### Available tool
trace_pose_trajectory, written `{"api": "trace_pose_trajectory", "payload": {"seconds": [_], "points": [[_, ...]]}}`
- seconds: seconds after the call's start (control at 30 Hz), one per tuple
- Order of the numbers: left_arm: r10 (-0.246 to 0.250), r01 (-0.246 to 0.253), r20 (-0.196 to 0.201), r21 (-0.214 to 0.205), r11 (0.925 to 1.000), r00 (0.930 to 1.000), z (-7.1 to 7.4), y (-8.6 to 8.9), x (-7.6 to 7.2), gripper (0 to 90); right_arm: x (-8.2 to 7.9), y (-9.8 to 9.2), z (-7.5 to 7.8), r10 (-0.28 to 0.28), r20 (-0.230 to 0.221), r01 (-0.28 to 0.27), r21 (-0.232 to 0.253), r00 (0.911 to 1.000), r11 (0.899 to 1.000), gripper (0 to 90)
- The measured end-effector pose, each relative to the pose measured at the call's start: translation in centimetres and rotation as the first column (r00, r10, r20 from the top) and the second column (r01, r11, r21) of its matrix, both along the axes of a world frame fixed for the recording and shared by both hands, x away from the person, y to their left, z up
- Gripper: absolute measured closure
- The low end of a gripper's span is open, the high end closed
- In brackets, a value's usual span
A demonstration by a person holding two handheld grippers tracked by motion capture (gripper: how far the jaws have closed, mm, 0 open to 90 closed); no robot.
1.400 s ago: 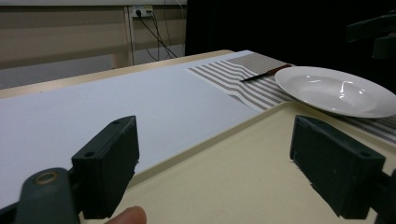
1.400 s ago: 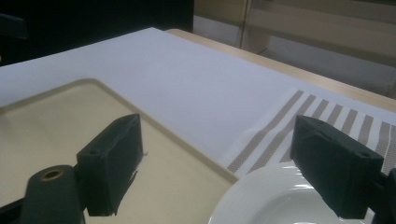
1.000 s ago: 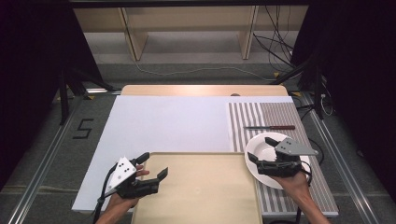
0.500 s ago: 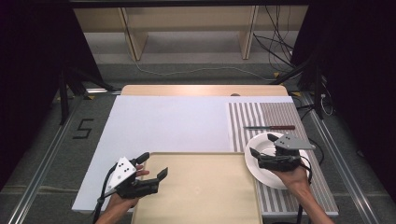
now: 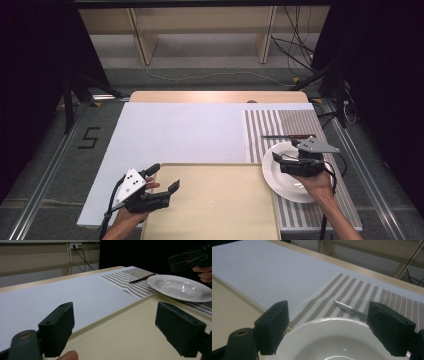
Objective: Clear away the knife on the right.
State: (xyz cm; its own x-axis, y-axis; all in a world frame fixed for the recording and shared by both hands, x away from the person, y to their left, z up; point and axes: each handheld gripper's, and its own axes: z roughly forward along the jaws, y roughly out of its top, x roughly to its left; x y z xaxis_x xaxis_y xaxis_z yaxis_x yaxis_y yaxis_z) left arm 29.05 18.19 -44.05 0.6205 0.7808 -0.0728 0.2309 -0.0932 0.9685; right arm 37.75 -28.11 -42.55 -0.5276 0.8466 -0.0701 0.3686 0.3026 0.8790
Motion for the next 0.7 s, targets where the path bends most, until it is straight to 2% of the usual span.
{"api": "trace_pose_trajectory", "payload": {"seconds": [0.23, 0.47, 0.57, 0.6, 0.7], "points": [[-0.001, 0.001, -0.003, 0.002, 1.0000, 1.0000, 0.0, 0.0, 0.0, 15.6, 1.0, -0.6, -0.3, -0.024, -0.017, 0.024, -0.012, 0.9996, 1.000, 19.5], [0.001, -0.001, -0.003, 0.002, 1.0000, 1.0000, 0.0, -0.1, 0.0, 15.6, 1.6, -0.9, -0.4, -0.023, -0.036, 0.023, -0.013, 0.9991, 1.000, 19.8], [0.000, 0.000, -0.004, 0.000, 1.0000, 1.0000, 0.0, -0.1, 0.0, 15.6, 2.2, -1.1, -0.4, -0.024, -0.044, 0.023, -0.023, 0.9987, 0.999, 19.8], [0.001, -0.001, -0.006, 0.002, 1.0000, 1.0000, 0.0, 0.0, 0.0, 15.6, 2.6, -1.3, -0.4, -0.023, -0.047, 0.021, -0.041, 0.9986, 0.999, 20.0], [0.003, -0.003, -0.007, 0.003, 1.0000, 1.0000, -0.1, 0.0, 0.0, 15.6, 3.1, -1.7, -0.5, -0.023, -0.060, 0.021, -0.036, 0.9979, 0.999, 20.3]]}}
